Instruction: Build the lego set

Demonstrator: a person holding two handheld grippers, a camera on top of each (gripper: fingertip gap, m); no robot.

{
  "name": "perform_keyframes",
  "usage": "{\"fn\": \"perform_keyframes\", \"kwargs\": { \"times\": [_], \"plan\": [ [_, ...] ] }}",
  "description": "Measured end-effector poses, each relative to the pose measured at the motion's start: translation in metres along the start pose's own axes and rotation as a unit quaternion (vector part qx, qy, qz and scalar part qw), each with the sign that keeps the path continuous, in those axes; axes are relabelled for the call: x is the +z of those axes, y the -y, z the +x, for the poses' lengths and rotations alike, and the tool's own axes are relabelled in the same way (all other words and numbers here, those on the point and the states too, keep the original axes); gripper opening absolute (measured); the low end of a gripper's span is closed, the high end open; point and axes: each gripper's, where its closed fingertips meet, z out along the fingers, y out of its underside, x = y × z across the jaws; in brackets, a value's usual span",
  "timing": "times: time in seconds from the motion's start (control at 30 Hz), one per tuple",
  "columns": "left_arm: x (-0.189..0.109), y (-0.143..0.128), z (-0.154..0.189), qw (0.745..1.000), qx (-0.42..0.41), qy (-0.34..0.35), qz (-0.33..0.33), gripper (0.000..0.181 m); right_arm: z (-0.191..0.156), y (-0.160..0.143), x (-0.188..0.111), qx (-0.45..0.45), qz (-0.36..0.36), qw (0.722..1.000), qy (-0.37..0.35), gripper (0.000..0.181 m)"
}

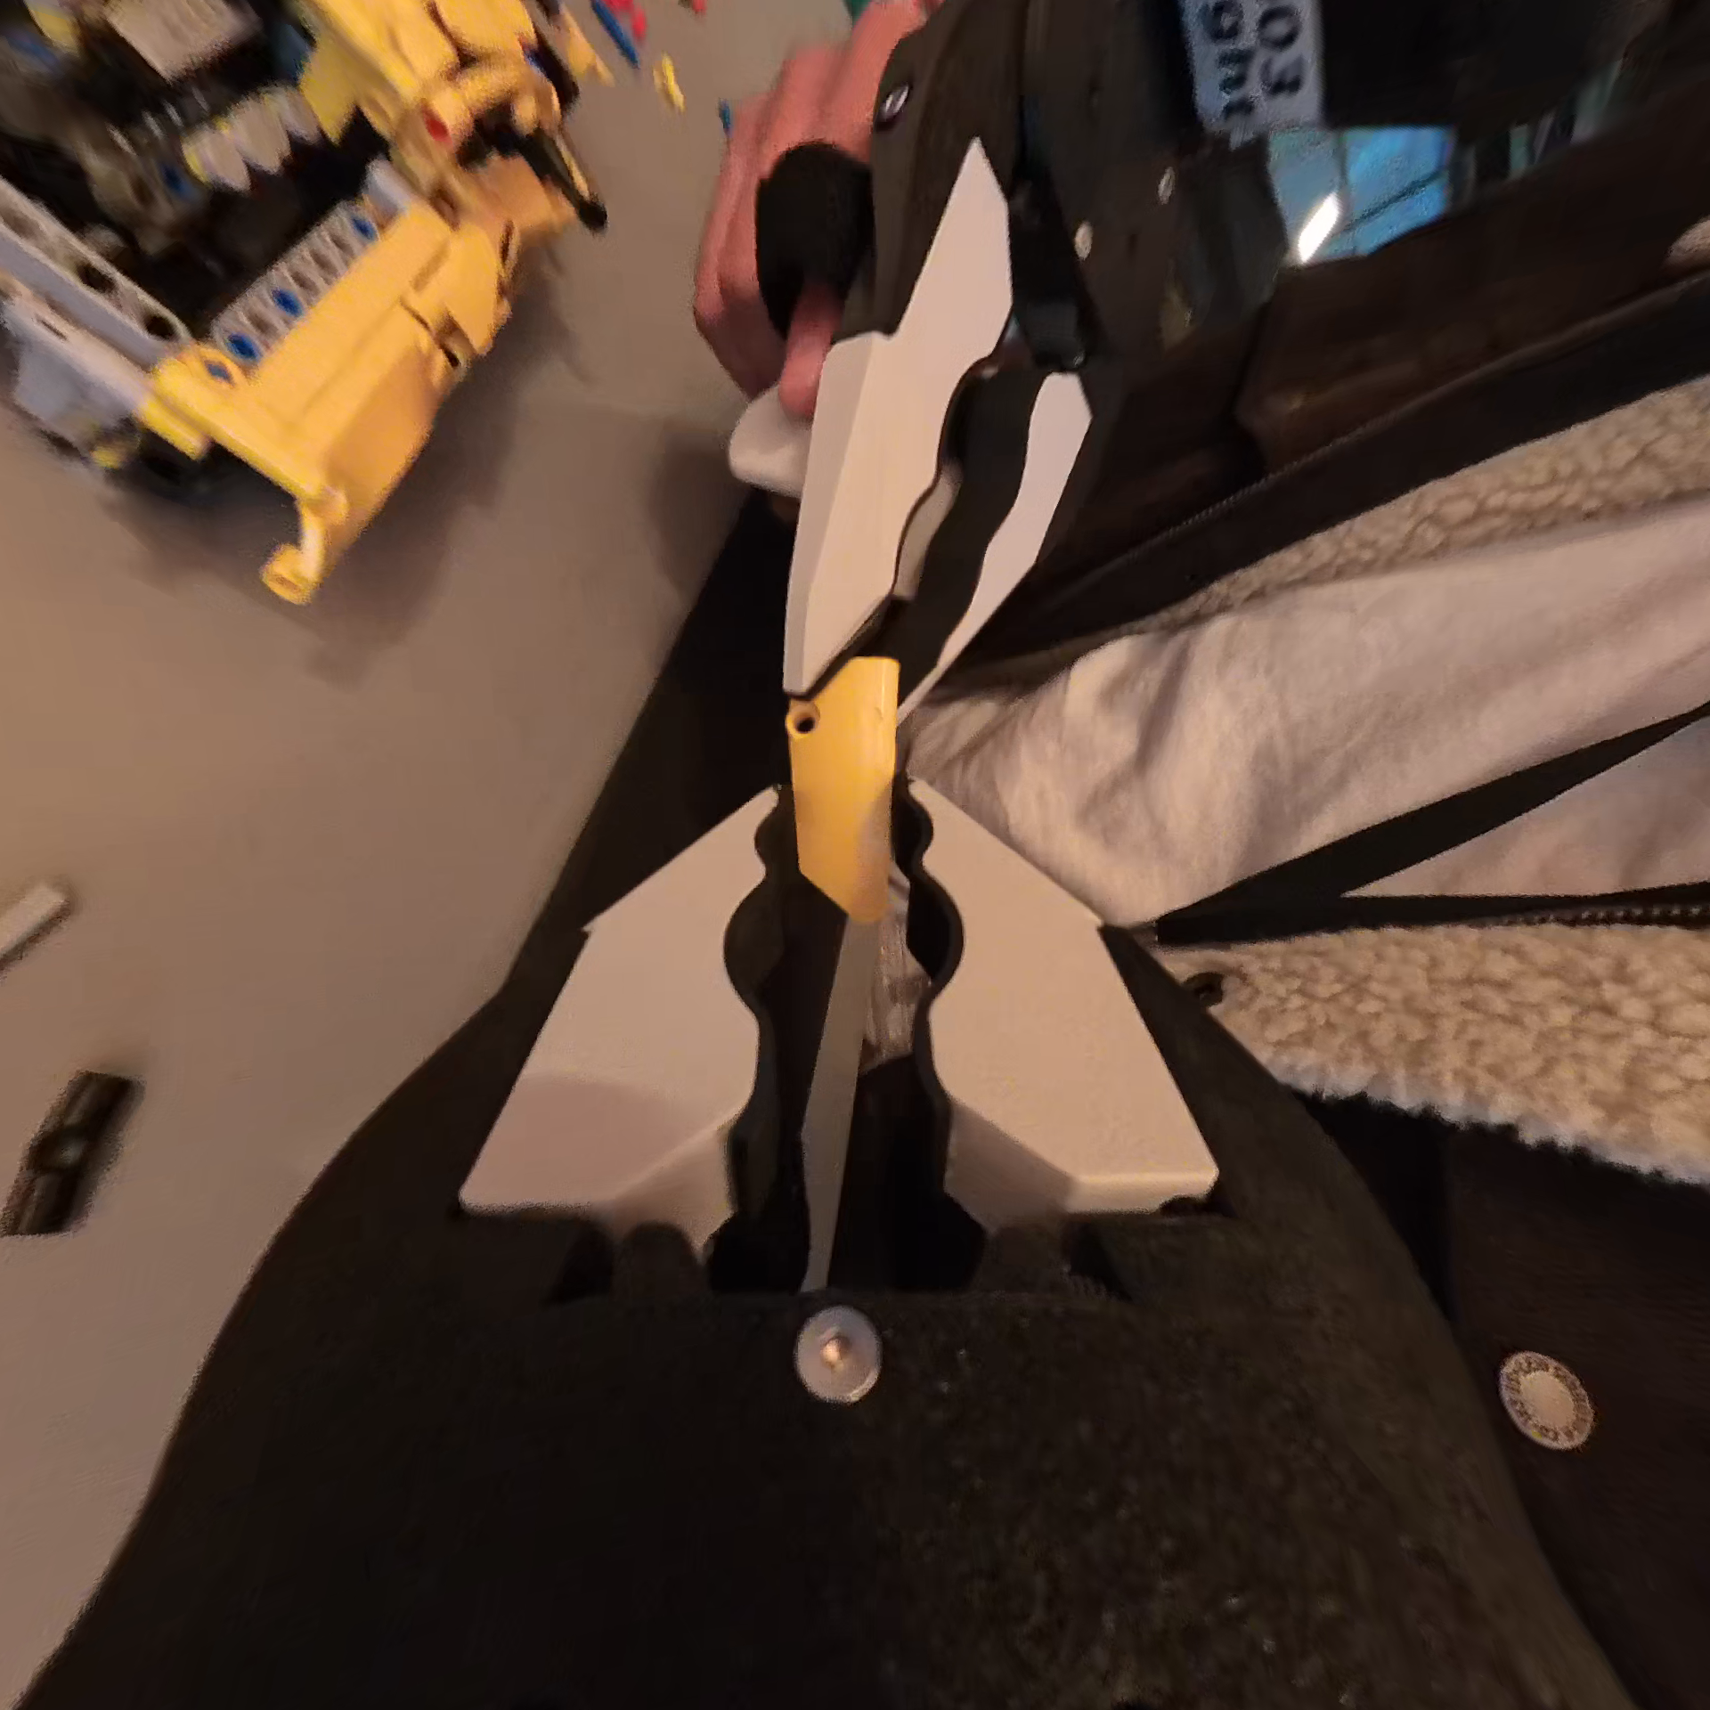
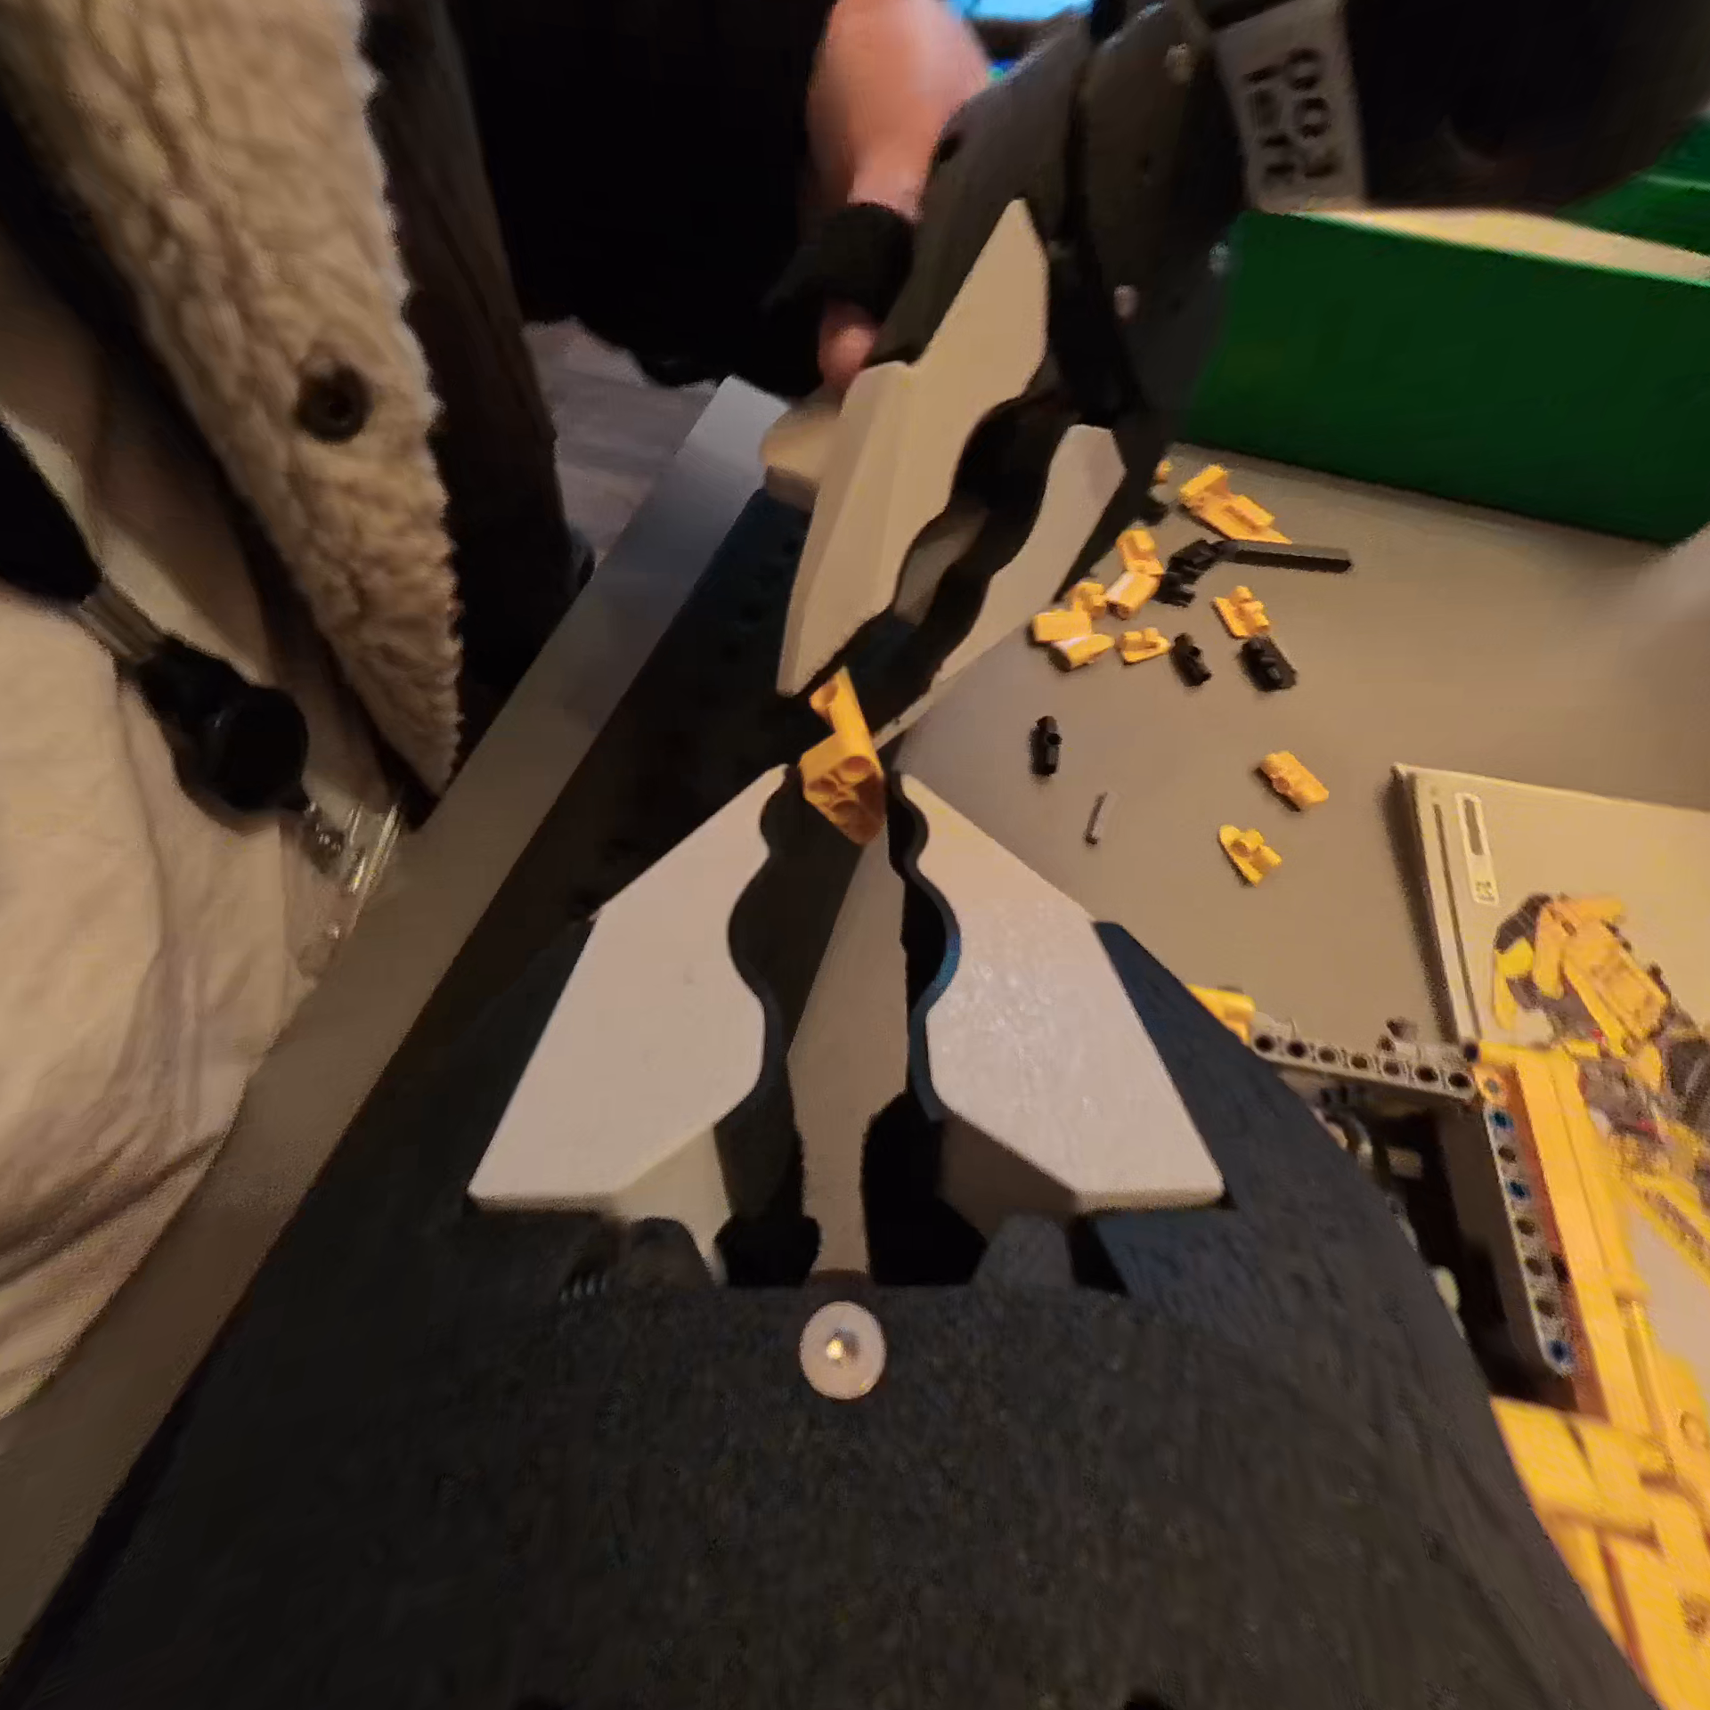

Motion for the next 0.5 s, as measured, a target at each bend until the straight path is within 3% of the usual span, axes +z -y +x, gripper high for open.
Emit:
{"fn": "perform_keyframes", "kwargs": {
  "times": [0.1, 0.17, 0.23, 0.3, 0.4, 0.5],
  "plan": [
    [-0.017, 0.03, -0.01, 0.996, 0.016, 0.033, 0.079, 0.038, 0.031, 0.0, -0.018, 0.084, 0.052, 0.993, -0.067, 0.017],
    [-0.036, 0.05, -0.032, 0.981, 0.041, 0.119, 0.147, 0.048, 0.065, -0.004, -0.04, 0.183, 0.109, 0.968, -0.132, 0.017],
    [-0.05, 0.067, -0.037, 0.961, 0.086, 0.169, 0.204, 0.047, 0.091, -0.002, -0.067, 0.316, 0.212, 0.912, -0.15, 0.016],
    [-0.05, 0.082, -0.028, 0.947, 0.113, 0.164, 0.25, 0.047, 0.106, -0.004, -0.089, 0.442, 0.311, 0.833, -0.124, 0.016],
    [-0.039, 0.102, -0.006, 0.935, 0.124, 0.105, 0.316, 0.046, 0.112, -0.003, -0.101, 0.515, 0.384, 0.762, -0.084, 0.016],
    [-0.021, 0.11, 0.005, 0.938, 0.11, 0.051, 0.324, 0.043, 0.111, 0.005, -0.107, 0.557, 0.441, 0.703, -0.023, 0.016]
  ]
}}
